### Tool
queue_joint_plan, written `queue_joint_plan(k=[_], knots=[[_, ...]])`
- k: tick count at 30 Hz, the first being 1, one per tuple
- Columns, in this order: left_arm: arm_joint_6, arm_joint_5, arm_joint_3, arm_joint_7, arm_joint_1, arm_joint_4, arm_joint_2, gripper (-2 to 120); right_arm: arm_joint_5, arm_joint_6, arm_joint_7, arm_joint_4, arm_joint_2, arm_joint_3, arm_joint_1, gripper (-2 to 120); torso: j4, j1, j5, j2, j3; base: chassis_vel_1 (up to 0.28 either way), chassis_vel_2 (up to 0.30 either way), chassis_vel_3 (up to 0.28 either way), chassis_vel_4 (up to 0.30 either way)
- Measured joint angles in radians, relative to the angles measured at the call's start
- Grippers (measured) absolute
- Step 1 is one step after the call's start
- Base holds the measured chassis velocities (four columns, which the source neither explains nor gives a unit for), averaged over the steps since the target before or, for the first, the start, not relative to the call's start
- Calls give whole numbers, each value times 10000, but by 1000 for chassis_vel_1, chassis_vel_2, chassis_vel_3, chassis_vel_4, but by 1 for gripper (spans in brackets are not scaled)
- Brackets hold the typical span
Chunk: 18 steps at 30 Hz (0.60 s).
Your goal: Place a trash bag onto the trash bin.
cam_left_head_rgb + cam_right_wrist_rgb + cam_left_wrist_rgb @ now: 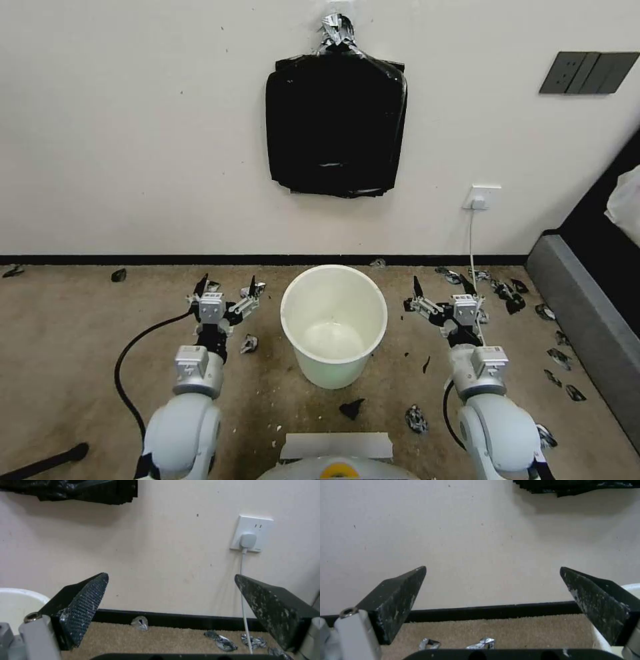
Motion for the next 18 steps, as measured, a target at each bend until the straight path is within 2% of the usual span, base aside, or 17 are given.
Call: queue_joint_plan(k=[10, 13, 14, 16, 18], knots=[[-116, -9, -8, -59, 81, -74, -6, 100, 0, 109, 61, 100, -13, 29, -93, 100, 0, 0, 1, 0, 1, 0, 0, 0, 0], [-1286, -186, -118, -599, 846, -831, -129, 100, -22, 1303, 702, 1086, -184, 462, -1014, 100, 0, 0, 0, 0, 0, 0, 0, 0, 0], [-1286, -186, -118, -599, 846, -831, -129, 100, -22, 1303, 702, 1086, -184, 462, -1014, 100, 0, 0, 0, 0, 0, 0, 0, 0, 0], [-2116, -332, -160, -1005, 1401, -1365, -223, 100, -13, 2008, 1086, 1650, -293, 708, -1549, 100, -1, -1, -4, 2, -1, 0, 0, 0, 0], [-2355, -407, 11, -1106, 1580, -1511, -259, 100, 131, 2101, 1102, 1673, -294, 631, -1689, 100, -1, 0, 4, 0, 0, 0, 0, 0, 0]])
